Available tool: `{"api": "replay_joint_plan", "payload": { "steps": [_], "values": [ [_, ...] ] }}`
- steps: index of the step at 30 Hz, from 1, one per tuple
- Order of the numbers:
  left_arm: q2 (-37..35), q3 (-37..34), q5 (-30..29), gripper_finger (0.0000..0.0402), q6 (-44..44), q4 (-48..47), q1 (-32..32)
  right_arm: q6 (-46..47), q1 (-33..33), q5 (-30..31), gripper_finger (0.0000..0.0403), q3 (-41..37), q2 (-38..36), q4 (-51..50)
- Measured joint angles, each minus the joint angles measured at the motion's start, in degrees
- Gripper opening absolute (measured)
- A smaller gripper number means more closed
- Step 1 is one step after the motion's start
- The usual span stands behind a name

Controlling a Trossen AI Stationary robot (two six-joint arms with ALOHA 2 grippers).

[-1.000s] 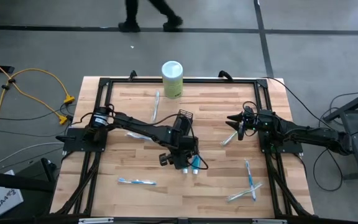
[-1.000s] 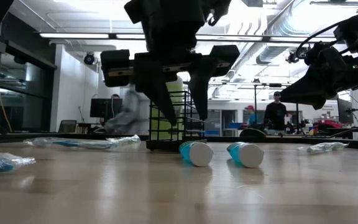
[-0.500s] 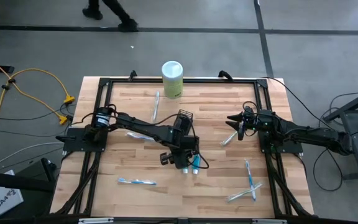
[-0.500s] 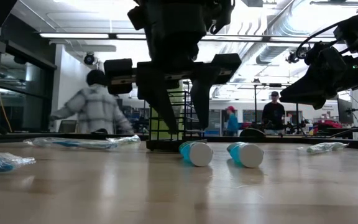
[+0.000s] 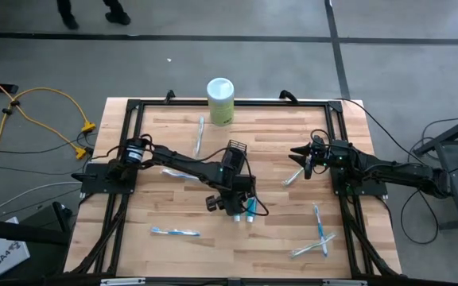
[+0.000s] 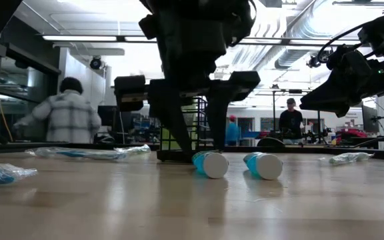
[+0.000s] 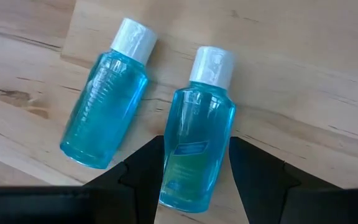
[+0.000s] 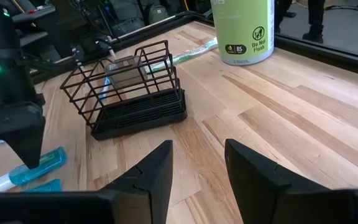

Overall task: Pick & Place toothbrushing station
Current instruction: Put the right blue mouthwash into the middle section of the black wire organizer

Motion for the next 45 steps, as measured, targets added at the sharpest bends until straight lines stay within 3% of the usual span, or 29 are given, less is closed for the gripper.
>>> {"api": "replay_joint_plan", "payload": {
  "steps": [45],
  "values": [
    [2.6,0.0,1.5,0.0174,-3.1,1.6,0.0,0.0,0.0,0.0,0.0138,0.0,0.0,0.0]
  ]
}}
